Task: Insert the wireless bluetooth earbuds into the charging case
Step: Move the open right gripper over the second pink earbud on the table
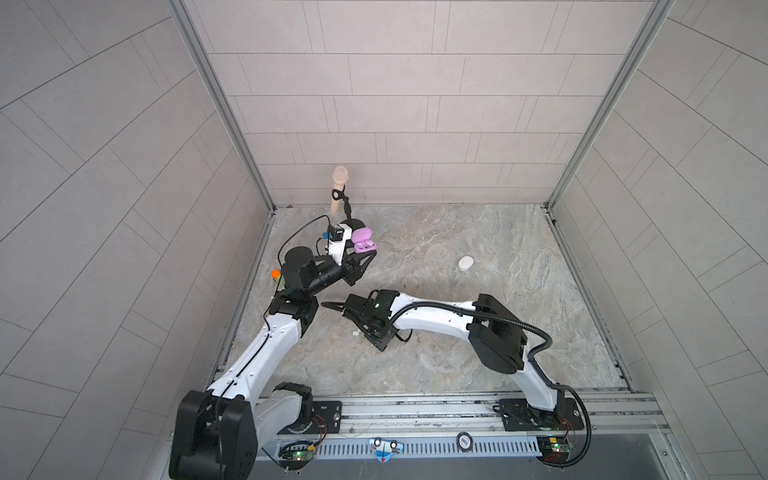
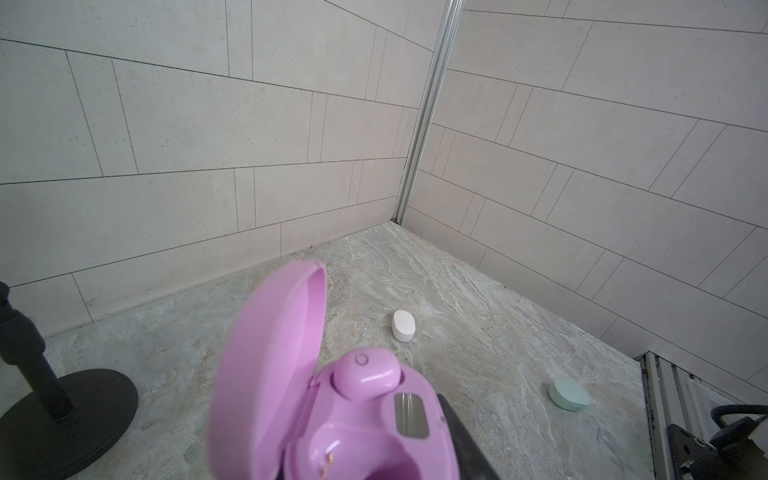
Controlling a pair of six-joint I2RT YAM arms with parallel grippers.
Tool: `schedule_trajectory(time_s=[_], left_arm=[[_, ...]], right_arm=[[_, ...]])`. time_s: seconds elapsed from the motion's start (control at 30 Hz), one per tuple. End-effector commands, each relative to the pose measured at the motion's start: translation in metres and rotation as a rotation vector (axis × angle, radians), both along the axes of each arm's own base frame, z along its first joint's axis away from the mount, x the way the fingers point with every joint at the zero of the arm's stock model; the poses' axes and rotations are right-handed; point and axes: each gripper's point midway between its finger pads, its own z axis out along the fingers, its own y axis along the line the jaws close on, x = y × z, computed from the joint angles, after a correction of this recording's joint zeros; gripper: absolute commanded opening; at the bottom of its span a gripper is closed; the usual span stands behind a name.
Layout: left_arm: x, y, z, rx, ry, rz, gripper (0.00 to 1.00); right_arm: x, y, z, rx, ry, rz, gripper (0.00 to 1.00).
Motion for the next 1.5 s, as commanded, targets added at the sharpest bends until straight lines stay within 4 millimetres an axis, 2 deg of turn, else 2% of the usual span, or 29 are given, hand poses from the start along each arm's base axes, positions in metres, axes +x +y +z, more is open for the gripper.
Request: schedule_trajectory(time_s=[0.0, 0.3, 0.53, 0.77, 0.9, 1.17, 1.3, 1.47], left_arm=[[0.001, 0.0, 0.008, -0.006, -0.031, -0.007, 0.17], [0.001, 0.0, 0.008, -0.006, -0.029, -0.007, 0.17], [0.001, 0.0, 0.007, -0.006, -0.027, -0.008, 0.17], [0.001, 0.0, 0.007, -0.007, -0.026, -0.01, 0.17], [0.001, 0.0, 0.007, -0.007, -0.025, -0.009, 0.17], [0.001, 0.001, 0.006, -0.004, -0.019, -0.005, 0.17], [0.001, 0.001, 0.005, -0.001, -0.014, -0.002, 0.17], [0.001, 0.001, 0.005, -0.005, -0.008, -0.003, 0.17]], right_arm=[[0.002, -0.01, -0.002, -0.074, -0.028, 0.011, 0.71], [0.027, -0.029, 0.015, -0.138, -0.181, -0.037, 0.7], [0.05, -0.056, 0.04, -0.198, -0.288, -0.073, 0.7], [0.066, -0.083, 0.05, -0.238, -0.329, -0.116, 0.7], [0.068, -0.089, 0.055, -0.215, -0.327, -0.133, 0.7], [0.055, -0.082, 0.054, -0.066, -0.196, -0.183, 0.71], [0.048, -0.082, 0.05, 0.019, -0.097, -0.24, 0.71], [0.048, -0.084, 0.04, 0.096, -0.014, -0.298, 0.71]])
